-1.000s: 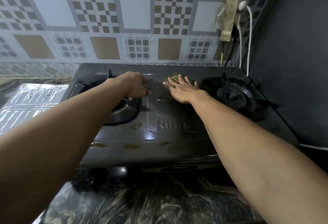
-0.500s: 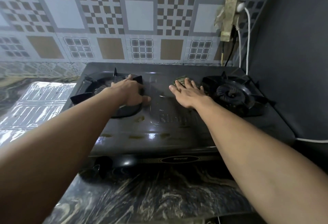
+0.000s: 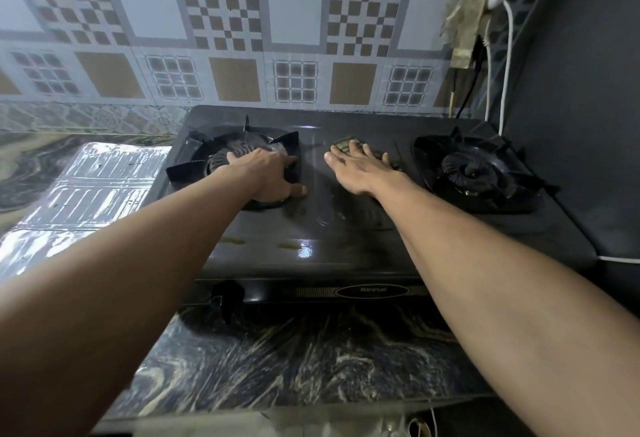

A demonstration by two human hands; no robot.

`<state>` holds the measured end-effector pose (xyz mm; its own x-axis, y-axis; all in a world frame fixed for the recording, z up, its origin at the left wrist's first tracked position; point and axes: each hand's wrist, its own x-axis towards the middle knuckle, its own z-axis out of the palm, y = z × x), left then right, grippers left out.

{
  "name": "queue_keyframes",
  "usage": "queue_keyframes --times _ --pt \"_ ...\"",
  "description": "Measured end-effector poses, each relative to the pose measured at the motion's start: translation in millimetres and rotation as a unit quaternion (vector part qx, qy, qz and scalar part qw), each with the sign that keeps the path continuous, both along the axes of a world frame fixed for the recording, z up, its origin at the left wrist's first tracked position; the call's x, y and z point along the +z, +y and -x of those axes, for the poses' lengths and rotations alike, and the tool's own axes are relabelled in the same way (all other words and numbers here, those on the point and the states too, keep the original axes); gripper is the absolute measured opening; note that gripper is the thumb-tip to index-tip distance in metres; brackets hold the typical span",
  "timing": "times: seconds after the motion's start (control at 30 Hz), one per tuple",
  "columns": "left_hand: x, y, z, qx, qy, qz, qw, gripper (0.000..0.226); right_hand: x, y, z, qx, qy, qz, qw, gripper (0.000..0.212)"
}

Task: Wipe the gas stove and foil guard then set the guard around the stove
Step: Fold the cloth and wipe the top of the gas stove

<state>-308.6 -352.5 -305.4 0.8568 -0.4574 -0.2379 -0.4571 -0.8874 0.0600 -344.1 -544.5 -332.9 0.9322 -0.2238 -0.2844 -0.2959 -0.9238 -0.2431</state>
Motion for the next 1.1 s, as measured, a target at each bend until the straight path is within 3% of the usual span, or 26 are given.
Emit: queue_keyframes --times 0.43,0.8,1.1 --pt "-8.8 15.1 -1.7 -0.03 0.01 0.029 0.999 0.086 -0.1 30.1 18.4 0.064 -0.014 -0.012 0.998 0.052" --pt "-5.1 8.9 7.8 -0.044 -0.023 0.025 0.998 0.07 6.9 32.3 41.9 0.033 0.011 -0.009 0.999 0.053" --pt "-6.3 -2.9 27.1 -0.032 -0.041 0.006 0.999 0.073 4.0 6.0 50.5 0.008 0.011 -0.005 1.0 0.062"
